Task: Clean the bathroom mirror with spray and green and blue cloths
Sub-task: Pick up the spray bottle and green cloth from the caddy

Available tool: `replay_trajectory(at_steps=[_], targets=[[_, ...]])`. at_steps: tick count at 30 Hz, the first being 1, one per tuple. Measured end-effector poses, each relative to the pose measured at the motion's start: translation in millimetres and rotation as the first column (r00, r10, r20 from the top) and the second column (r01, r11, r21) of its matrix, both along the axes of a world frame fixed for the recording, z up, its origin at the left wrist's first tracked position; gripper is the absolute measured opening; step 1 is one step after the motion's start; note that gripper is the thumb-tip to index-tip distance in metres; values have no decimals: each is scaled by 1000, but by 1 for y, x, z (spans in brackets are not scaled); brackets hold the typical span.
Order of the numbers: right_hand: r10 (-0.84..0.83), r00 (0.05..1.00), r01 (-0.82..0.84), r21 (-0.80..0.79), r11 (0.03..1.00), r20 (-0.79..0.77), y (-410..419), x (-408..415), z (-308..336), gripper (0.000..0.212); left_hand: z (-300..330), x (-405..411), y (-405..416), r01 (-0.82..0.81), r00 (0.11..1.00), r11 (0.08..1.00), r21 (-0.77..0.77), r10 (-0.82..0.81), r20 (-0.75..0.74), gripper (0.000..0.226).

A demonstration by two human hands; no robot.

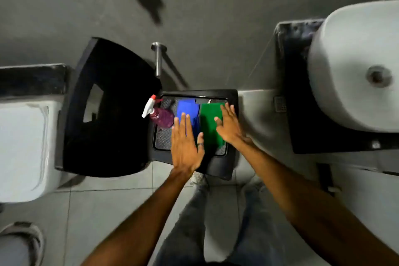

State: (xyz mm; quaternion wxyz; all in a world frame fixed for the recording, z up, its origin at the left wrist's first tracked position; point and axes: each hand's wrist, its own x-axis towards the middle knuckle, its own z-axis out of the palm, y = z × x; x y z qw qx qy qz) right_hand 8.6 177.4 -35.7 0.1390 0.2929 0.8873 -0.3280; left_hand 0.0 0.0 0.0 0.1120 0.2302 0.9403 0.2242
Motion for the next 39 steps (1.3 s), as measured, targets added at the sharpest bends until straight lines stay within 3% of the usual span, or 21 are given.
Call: replay_trajectory(at_steps=[2,5,9,14,18,20,22,23,25,27,29,31,34,36,39], targets=[[34,996,-31,-35,999,82,-10,-11,-42,68,-30,-3,-13,-183,983,982,43,182,34,71],[23,986,-34,60,998,167,-28,-19,-104,78,-66,-17,-37,-454,887,875,165,428,173,74],[-22,963,-21,155,988,267,-58,-33,-178,96,-126,-83,-67,-596,801,741,309,525,289,85],[-60,951,-42,319,947,304,-74,-42,-226,103,-180,-160,-84,-556,825,705,440,401,399,79],[-64,944,-62,365,929,323,-87,-49,-244,75,-197,-201,-98,-315,919,824,471,139,370,75],[-61,962,-10,260,966,265,-79,-49,-244,78,-201,-212,-94,-254,919,860,442,72,388,71],[-214,964,221,-31,975,159,-61,-48,-232,75,-201,-216,-86,-243,914,887,392,74,399,61],[-388,914,405,-227,886,114,-54,-46,-223,66,-199,-215,-83,-246,917,905,348,101,385,59],[-690,699,631,-618,470,189,-43,-40,-194,53,-186,-211,-78,-256,918,917,305,131,374,59],[-750,561,576,-816,50,349,-29,-33,-155,57,-159,-209,-65,-266,903,881,392,84,422,57],[-737,508,464,-863,-201,445,-15,-25,-112,47,-120,-204,-48,-269,878,827,494,0,478,59],[-755,518,319,-909,-267,403,-3,-25,-66,32,-70,-200,-24,-237,854,786,571,-111,508,66],[-761,570,190,-951,-245,310,11,-33,9,38,15,-190,10,-141,840,742,655,-261,476,79],[-775,578,109,-965,-239,257,18,-34,65,38,75,-177,24,-104,828,701,706,-332,452,71],[-813,574,-48,-987,-152,97,37,-46,148,36,149,-170,40,-23,848,665,746,-382,367,49]])
